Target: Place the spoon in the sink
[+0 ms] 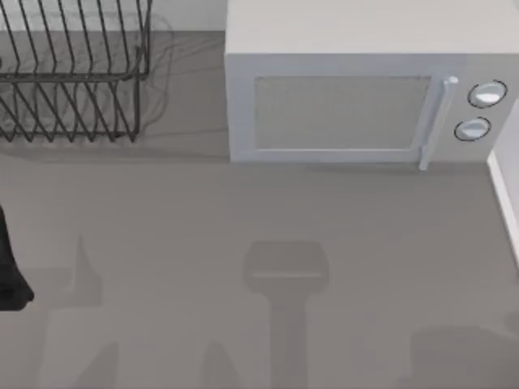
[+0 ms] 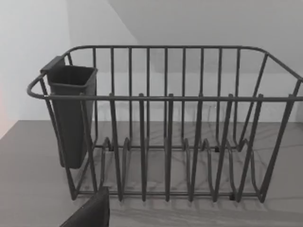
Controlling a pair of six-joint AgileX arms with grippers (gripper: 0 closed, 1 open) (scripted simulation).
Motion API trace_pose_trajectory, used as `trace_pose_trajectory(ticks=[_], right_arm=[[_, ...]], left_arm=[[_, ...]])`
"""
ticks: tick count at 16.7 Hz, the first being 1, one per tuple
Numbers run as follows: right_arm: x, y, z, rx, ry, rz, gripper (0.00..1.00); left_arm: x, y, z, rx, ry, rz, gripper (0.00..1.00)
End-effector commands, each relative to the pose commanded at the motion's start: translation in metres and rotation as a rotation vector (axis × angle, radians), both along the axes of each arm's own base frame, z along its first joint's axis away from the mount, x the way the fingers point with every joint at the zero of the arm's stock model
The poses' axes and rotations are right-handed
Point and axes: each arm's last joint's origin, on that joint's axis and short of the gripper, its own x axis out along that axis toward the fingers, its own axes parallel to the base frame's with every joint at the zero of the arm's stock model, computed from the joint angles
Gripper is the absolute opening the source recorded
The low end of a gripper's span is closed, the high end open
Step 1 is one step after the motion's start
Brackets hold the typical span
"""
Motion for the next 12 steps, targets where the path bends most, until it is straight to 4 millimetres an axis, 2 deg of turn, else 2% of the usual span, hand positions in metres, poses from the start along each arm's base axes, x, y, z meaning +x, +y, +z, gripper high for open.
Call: trace_pose_trajectory(ticks=[7, 9, 12], right_arm=[[-0.007, 0.001, 0.069, 0.001, 0.017, -0.002, 0.00], [-0.008, 0.001, 0.075, -0.001, 0.007, -0.001, 0.00], [-0.007, 0.001, 0.073, 0.001, 0.011, -0.001, 0.00]], left_arm=[[0.000, 0.000, 0.000, 0.000, 0.000, 0.000, 1.00], [0.000, 0.000, 0.000, 0.000, 0.000, 0.000, 1.00], [0.000, 0.000, 0.000, 0.000, 0.000, 0.000, 1.00]])
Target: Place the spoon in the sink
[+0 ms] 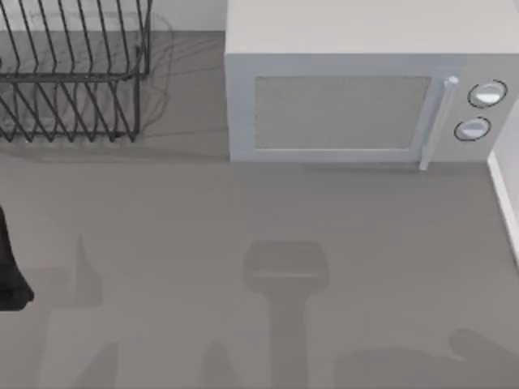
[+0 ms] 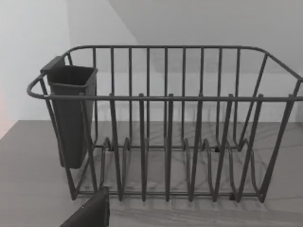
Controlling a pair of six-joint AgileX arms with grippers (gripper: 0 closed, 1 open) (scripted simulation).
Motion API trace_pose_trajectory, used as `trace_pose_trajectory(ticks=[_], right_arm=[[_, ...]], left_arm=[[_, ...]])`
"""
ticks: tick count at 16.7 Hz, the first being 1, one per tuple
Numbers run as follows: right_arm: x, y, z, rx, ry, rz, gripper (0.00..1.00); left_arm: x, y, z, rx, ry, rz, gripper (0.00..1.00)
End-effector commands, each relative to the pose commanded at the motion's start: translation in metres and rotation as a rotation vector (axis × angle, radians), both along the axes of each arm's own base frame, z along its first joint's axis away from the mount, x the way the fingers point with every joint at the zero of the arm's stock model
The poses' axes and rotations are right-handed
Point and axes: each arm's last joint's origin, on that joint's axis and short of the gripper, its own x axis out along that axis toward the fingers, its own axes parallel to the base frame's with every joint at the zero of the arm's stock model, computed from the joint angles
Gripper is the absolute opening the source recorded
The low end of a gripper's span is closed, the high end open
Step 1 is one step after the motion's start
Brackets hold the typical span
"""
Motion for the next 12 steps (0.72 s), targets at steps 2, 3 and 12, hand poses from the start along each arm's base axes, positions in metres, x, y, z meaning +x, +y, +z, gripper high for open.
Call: trace_pose_trajectory(ticks=[2, 3, 12], right_arm=[[0.002, -0.001, 0.001, 0.000, 0.003, -0.002, 0.00], [0.007, -0.001, 0.003, 0.001, 0.009, -0.005, 0.00], [0.146, -0.021, 0.036, -0.009, 0.092, -0.016, 0.00]], left_arm=[[0.000, 0.000, 0.000, 0.000, 0.000, 0.000, 1.00], [0.000, 0.000, 0.000, 0.000, 0.000, 0.000, 1.00], [0.000, 0.000, 0.000, 0.000, 0.000, 0.000, 1.00]])
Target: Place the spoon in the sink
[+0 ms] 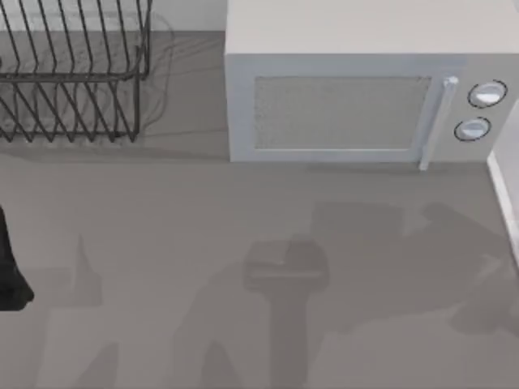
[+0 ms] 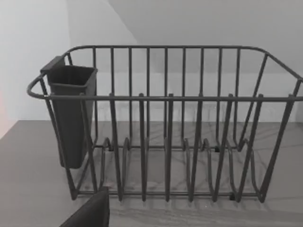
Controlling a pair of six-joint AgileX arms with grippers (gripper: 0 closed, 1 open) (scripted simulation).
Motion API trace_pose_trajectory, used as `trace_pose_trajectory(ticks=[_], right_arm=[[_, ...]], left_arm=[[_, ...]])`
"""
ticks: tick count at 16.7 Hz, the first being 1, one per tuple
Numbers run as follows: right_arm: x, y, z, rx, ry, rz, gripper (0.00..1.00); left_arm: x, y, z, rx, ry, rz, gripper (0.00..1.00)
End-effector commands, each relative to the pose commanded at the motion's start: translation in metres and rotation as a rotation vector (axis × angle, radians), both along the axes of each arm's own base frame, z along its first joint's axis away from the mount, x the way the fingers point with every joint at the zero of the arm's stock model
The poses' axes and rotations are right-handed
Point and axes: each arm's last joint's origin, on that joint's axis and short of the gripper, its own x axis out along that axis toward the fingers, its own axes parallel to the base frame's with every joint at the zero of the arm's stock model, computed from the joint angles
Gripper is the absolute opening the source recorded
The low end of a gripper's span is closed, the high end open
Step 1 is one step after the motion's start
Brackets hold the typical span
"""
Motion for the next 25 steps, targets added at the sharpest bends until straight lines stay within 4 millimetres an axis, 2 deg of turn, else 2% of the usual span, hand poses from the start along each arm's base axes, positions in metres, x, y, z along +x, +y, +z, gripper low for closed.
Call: trace_pose_trajectory(ticks=[3, 5, 7, 10, 13, 20, 25], right_arm=[[0.063, -0.007, 0.000, -0.014, -0.016, 0.003, 0.00], [0.099, -0.010, -0.007, -0.024, -0.035, 0.007, 0.00], [0.126, -0.012, -0.018, -0.033, -0.049, 0.010, 0.00], [0.152, -0.013, -0.036, -0.043, -0.060, 0.015, 0.00], [0.164, -0.013, -0.050, -0.047, -0.061, 0.018, 0.00], [0.165, -0.016, -0.054, -0.046, -0.064, 0.012, 0.00], [0.167, -0.014, -0.084, -0.046, -0.058, 0.019, 0.00]], left_arm=[[0.000, 0.000, 0.000, 0.000, 0.000, 0.000, 1.00], [0.000, 0.000, 0.000, 0.000, 0.000, 0.000, 1.00], [0.000, 0.000, 0.000, 0.000, 0.000, 0.000, 1.00], [0.000, 0.000, 0.000, 0.000, 0.000, 0.000, 1.00], [0.000, 0.000, 0.000, 0.000, 0.000, 0.000, 1.00], [0.000, 0.000, 0.000, 0.000, 0.000, 0.000, 1.00], [0.000, 0.000, 0.000, 0.000, 0.000, 0.000, 1.00]])
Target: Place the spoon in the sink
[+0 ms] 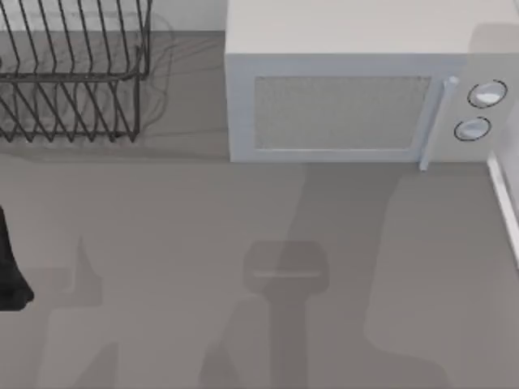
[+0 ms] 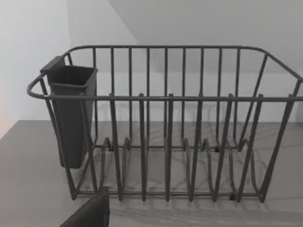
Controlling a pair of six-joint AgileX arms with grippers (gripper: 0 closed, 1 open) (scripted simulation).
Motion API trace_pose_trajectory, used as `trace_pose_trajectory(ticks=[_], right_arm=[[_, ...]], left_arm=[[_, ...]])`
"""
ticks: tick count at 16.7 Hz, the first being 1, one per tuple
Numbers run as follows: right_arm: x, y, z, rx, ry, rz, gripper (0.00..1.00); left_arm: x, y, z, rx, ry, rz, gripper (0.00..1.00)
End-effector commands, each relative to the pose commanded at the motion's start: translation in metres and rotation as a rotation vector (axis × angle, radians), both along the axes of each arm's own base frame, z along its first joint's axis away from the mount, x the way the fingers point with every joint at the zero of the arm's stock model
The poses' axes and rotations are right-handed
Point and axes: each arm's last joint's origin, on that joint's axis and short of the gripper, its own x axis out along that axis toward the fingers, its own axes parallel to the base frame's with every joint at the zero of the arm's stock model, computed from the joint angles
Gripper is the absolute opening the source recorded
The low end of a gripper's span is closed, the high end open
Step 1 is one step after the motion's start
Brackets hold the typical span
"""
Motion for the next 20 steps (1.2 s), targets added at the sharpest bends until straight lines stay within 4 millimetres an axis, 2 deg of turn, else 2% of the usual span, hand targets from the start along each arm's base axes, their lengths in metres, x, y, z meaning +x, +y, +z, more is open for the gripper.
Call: trace_pose_trajectory(ticks=[3, 6, 19, 20], right_arm=[[-0.0002, 0.0002, -0.0118, -0.002, -0.003, 0.000, 0.00], [-0.0002, 0.0002, -0.0120, -0.002, -0.003, 0.000, 0.00], [-0.0002, 0.0002, -0.0120, -0.002, -0.003, 0.000, 0.98], [-0.0002, 0.0002, -0.0120, -0.002, -0.003, 0.000, 1.00]], left_arm=[[0.0000, 0.0000, 0.0000, 0.000, 0.000, 0.000, 1.00], [0.0000, 0.0000, 0.0000, 0.000, 0.000, 0.000, 1.00], [0.0000, 0.0000, 0.0000, 0.000, 0.000, 0.000, 1.00], [0.0000, 0.0000, 0.0000, 0.000, 0.000, 0.000, 1.00]])
